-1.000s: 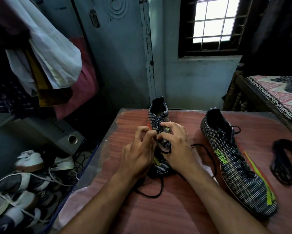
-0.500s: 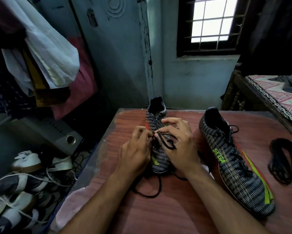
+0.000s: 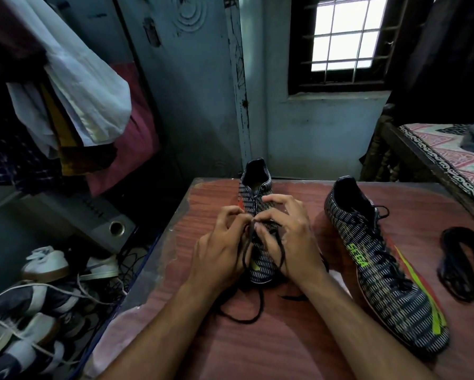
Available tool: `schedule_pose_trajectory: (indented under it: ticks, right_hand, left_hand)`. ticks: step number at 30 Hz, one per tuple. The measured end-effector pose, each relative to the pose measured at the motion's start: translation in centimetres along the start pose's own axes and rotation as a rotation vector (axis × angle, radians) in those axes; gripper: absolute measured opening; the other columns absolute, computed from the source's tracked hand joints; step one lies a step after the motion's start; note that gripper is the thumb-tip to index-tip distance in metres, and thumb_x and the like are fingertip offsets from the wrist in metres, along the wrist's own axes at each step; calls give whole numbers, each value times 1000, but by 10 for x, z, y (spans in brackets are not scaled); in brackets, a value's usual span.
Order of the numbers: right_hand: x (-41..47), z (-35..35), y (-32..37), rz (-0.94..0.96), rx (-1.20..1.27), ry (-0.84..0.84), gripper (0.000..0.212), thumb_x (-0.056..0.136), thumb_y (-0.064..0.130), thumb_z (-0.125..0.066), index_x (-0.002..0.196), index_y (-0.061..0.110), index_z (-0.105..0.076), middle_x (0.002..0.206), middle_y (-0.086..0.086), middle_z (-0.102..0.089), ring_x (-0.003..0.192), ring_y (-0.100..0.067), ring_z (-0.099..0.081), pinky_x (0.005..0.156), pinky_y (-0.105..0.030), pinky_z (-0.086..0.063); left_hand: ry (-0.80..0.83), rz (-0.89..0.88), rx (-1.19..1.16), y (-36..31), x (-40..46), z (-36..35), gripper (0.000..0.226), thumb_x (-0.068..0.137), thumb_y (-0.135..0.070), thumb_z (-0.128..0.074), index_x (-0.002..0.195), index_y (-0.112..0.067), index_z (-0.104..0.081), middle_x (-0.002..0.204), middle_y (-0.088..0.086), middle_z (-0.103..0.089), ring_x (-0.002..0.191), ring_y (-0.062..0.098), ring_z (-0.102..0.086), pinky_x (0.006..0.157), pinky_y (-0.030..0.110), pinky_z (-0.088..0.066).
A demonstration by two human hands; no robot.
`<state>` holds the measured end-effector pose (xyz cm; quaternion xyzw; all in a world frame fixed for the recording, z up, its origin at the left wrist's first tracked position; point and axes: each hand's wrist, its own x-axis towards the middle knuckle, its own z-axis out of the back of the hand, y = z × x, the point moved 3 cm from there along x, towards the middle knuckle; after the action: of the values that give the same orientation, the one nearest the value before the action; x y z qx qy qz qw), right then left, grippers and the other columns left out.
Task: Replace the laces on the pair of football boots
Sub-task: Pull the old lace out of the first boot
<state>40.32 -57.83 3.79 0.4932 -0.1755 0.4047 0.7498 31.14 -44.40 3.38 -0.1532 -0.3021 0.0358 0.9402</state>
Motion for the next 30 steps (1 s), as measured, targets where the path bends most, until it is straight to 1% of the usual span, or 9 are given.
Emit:
schedule_pose_trajectory:
  ticks: [4,10,13,16,18,20,24,27,30]
  right_hand:
    - [1,5,7,25,41,-91,19,89,33,-65,93,20,-78,123,3,-61,116,-15,-50,102,-42,-44]
    - [4,7,2,-15,67,-70,21,83,40,-70,101,31,-75,129,7,-59,123,-15,-50,104,-49,-46]
    - [2,-1,-4,-54,-20,74,32,76,51,-72,106,38,-74,137,8,-55,131,-19,-47,108,-51,-44]
    - [-3,-13,-8,-66,-71,137,21,79,40,-80,99,37,-74,139,3,-56,132,-23,-48,106,-54,-45]
    - [-3,-14,-10,-71,-41,103,14,82,36,-77,95,31,-75,136,1,-60,128,-26,-51,103,-55,-46]
    - [-1,-9,-8,-56,14,59,17,85,38,-68,94,26,-76,132,1,-62,126,-25,-54,103,-53,-46]
    - [1,6,8,-14,123,-85,19,90,36,-64,94,22,-76,126,4,-63,123,-19,-53,104,-40,-47]
    - [1,5,12,-14,137,-101,19,90,36,-65,94,21,-76,124,4,-63,121,-18,-54,102,-43,-49]
    - [2,3,4,-56,179,-87,20,85,38,-68,98,25,-77,127,6,-62,125,-17,-52,103,-46,-50]
  left_hand:
    - [-10,11,53,1,1,-2,23,101,-47,-43,115,-34,-53,134,-13,-43,75,23,-69,51,40,-55]
    - [-95,84,-58,-3,1,5,24,104,-50,-29,115,-35,-44,124,-14,-41,80,28,-64,53,45,-53]
    - [-121,36,-74,-4,0,8,20,104,-46,-33,117,-35,-44,125,-11,-45,76,31,-63,46,45,-50]
    - [-104,3,-82,-3,-1,6,20,102,-41,-40,120,-37,-45,130,-12,-45,81,28,-64,46,42,-51]
    - [-100,4,-81,-2,-1,6,20,103,-39,-45,122,-37,-47,133,-13,-45,87,22,-65,49,37,-52]
    - [-109,20,-72,-1,0,4,24,102,-34,-53,126,-35,-51,135,-13,-47,94,17,-65,52,33,-52]
    - [-66,20,1,1,1,-1,27,97,-27,-66,123,-33,-57,139,-13,-45,92,16,-68,52,33,-54]
    - [-36,-7,37,1,1,-1,16,100,-33,-58,115,-31,-56,140,-13,-43,89,22,-69,52,37,-56]
    - [-49,38,-8,0,2,2,19,102,-46,-38,113,-35,-49,134,-17,-40,91,20,-66,57,40,-55]
